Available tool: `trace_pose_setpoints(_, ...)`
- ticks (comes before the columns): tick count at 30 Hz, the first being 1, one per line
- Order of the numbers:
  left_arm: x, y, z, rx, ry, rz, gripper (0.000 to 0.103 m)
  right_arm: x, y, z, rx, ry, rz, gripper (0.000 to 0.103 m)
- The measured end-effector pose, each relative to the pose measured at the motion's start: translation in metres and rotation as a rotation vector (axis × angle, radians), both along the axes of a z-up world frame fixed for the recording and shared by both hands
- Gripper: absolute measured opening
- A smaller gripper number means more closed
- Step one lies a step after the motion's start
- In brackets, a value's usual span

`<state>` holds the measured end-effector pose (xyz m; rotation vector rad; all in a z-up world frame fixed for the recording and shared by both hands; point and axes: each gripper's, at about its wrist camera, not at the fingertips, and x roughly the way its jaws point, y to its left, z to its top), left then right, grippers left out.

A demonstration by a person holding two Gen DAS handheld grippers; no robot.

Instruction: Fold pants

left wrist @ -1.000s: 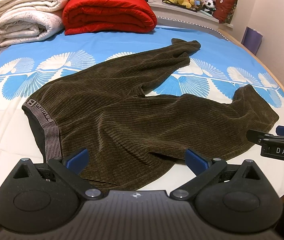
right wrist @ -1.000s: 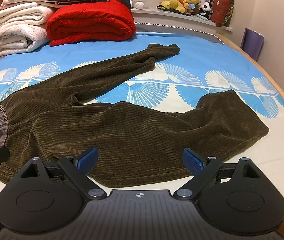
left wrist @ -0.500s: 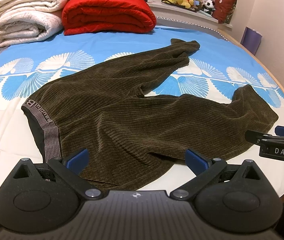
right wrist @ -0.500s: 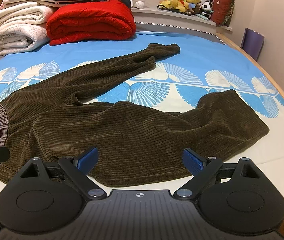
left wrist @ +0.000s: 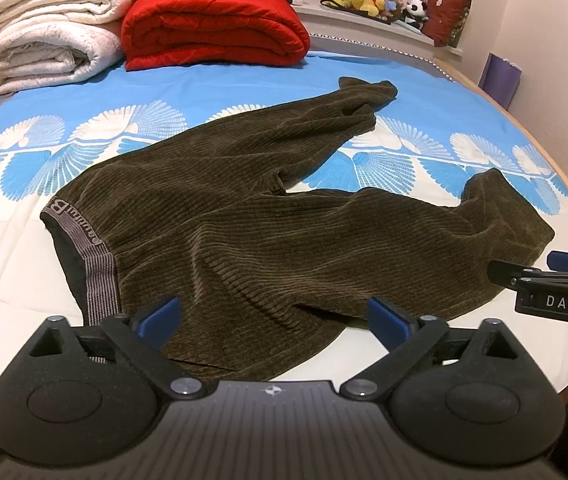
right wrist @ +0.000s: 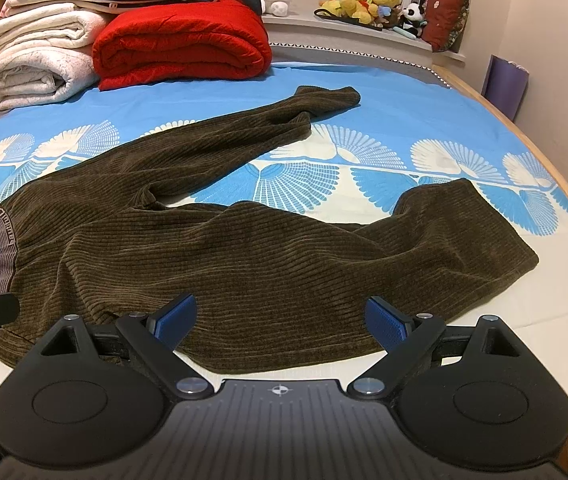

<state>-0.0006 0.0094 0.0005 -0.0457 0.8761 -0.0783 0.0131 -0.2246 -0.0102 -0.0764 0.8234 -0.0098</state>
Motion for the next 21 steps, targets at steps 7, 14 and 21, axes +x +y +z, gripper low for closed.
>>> trace_pose_setpoints(7, 0.005, 0.01, 0.017, 0.005, -0.015, -0.104, 0.028, 0.001, -0.002, 0.0, 0.021, 0.005, -0.004, 0.087)
trace_pose_setpoints(14, 0.064, 0.098, 0.034, 0.055, 0.019, -0.072, 0.026, 0.003, -0.018, 0.005, 0.097, 0.005, -0.005, 0.048)
trace_pose_setpoints(21, 0.098, 0.197, -0.066, -0.138, 0.379, 0.207, 0.032, 0.022, -0.066, 0.009, 0.219, 0.057, -0.082, 0.048)
